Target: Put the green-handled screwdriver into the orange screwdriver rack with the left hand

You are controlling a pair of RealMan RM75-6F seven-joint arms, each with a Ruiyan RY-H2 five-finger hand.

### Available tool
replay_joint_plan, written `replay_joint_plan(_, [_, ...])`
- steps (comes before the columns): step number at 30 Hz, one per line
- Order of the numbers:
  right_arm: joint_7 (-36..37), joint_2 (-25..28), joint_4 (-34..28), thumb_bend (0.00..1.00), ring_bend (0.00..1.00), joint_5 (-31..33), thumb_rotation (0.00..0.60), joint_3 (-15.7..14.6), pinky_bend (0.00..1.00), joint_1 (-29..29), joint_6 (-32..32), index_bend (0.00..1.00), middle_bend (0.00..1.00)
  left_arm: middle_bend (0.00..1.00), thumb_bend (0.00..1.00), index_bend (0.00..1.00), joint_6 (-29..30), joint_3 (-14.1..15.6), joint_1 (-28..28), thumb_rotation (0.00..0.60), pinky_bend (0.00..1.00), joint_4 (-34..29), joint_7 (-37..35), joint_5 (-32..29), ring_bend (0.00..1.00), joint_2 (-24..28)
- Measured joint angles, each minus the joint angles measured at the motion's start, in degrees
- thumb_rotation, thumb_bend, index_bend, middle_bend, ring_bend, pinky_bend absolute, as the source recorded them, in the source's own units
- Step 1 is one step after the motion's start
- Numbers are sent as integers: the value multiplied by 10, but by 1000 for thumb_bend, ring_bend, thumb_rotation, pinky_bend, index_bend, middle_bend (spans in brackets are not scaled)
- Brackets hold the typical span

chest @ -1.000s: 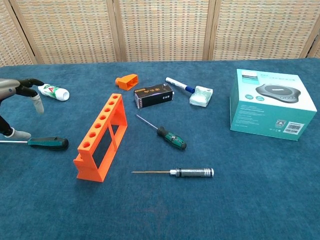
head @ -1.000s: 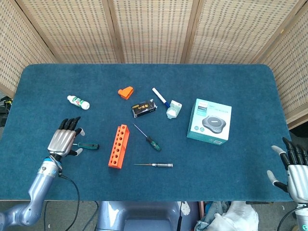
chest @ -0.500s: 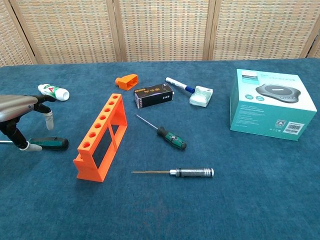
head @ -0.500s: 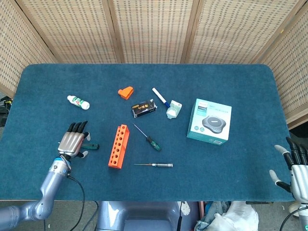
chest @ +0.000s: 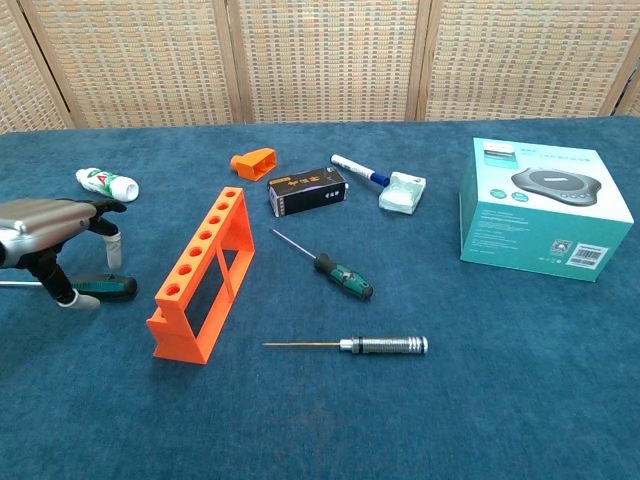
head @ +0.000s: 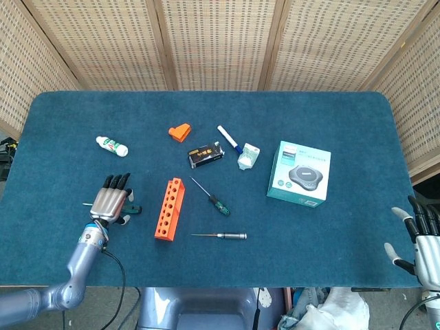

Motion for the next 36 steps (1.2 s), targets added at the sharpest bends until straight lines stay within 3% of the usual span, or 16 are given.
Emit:
replay_joint_plan(12, [3,0,1,258,0,-2,600,0,0,-1,2,174,0,0,257,585,12,6,-3,600,0,21,-4,-6,0,-17])
replay_joint_plan(22, [2,-1,1,258,0,-3,600,-1,0,0,0,174,0,0,260,594,27,-2,1,600,0,-3,-34,15,0,0])
replay_joint_plan(28, [1,-1,1,258,0,-4,600,-1,0,0,1,174,0,0,260,595,72,-21,16,600,0,-45,-95,62,0,21])
replay_joint_plan(36, [-1,-1,1,258,0,-4,600,-1,0,0,1,174,0,0,261,595,129,-56,50,600,0,-114,-237,116,0,50])
